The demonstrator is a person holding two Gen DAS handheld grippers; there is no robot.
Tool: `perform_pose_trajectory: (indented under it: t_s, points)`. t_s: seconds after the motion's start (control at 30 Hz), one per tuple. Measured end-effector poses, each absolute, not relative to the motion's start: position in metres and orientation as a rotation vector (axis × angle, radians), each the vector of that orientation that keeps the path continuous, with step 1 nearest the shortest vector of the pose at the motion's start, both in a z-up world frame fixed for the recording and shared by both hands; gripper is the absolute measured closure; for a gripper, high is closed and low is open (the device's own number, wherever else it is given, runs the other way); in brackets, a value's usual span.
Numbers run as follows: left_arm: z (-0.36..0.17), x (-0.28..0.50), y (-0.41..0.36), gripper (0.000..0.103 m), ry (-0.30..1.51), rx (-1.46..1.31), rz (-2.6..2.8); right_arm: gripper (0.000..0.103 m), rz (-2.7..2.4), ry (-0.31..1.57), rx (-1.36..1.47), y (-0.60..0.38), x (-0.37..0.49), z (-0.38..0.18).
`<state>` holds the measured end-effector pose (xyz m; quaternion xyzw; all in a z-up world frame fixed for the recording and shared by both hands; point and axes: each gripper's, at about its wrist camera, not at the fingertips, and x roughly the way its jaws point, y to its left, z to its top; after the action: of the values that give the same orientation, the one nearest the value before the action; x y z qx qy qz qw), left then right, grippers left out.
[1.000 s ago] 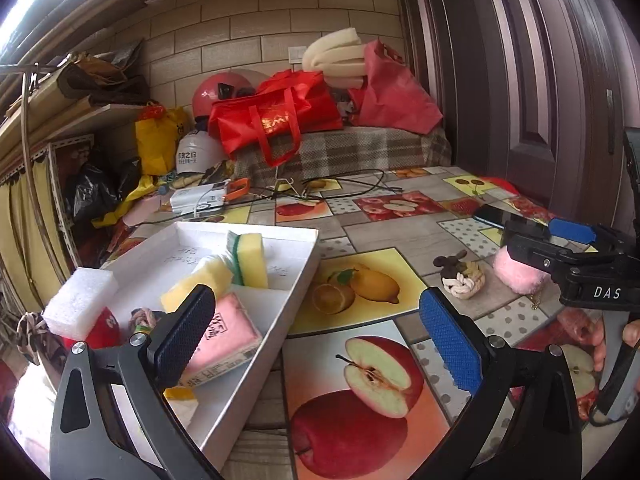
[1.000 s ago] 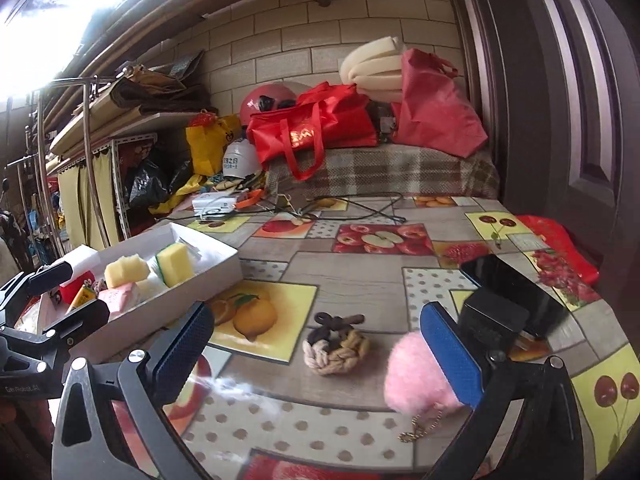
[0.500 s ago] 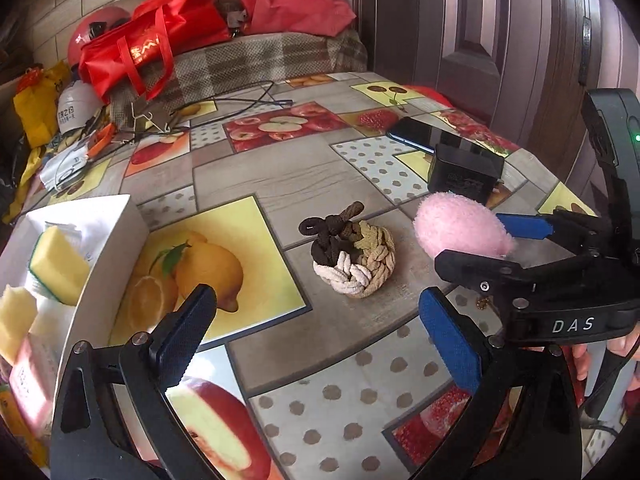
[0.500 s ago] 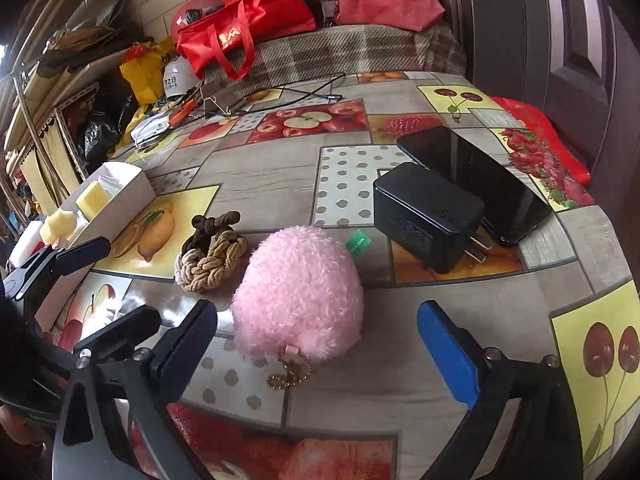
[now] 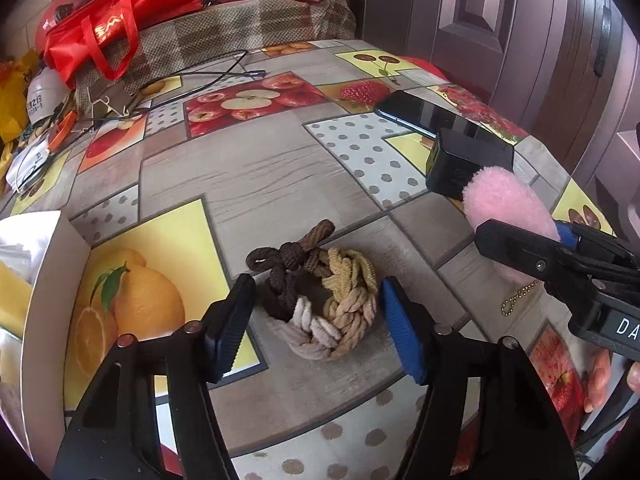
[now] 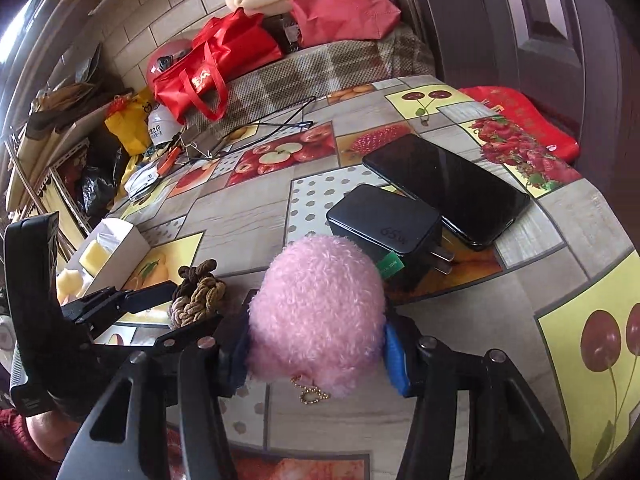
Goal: Organize soft objects
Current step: 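Grasp the braided rope coaster with left tool while right tool grasps the pink pompom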
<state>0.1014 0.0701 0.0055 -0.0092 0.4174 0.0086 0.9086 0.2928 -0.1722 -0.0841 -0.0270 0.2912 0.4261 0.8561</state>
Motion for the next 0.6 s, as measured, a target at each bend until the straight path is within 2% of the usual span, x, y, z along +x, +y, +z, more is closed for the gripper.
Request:
perform_pose_trajectory:
  t_s: [0.03, 0.1, 0.27, 0.6]
  points:
    - [0.007, 0.1, 0.067, 0.063, 0.853, -0.004, 0.005, 0.048, 0.897, 0.617, -0.05, -0.173, 0.294, -0.084]
    - [0.009, 0.098, 0.065, 0.068, 0.837, 0.013, 0.015, 0.048, 0.903, 0.614, -0.041, -0.173, 0.293, -0.083]
    - [0.018, 0.087, 0.076, 0.068, 0.76, -0.038, 0.06, 0.048, 0.916, 0.53, -0.054, -0.176, 0.279, -0.076]
    - [0.043, 0.026, 0.079, 0.068, 0.522, -0.04, 0.13, 0.048, 0.917, 0.204, -0.086, -0.193, 0.228, -0.059]
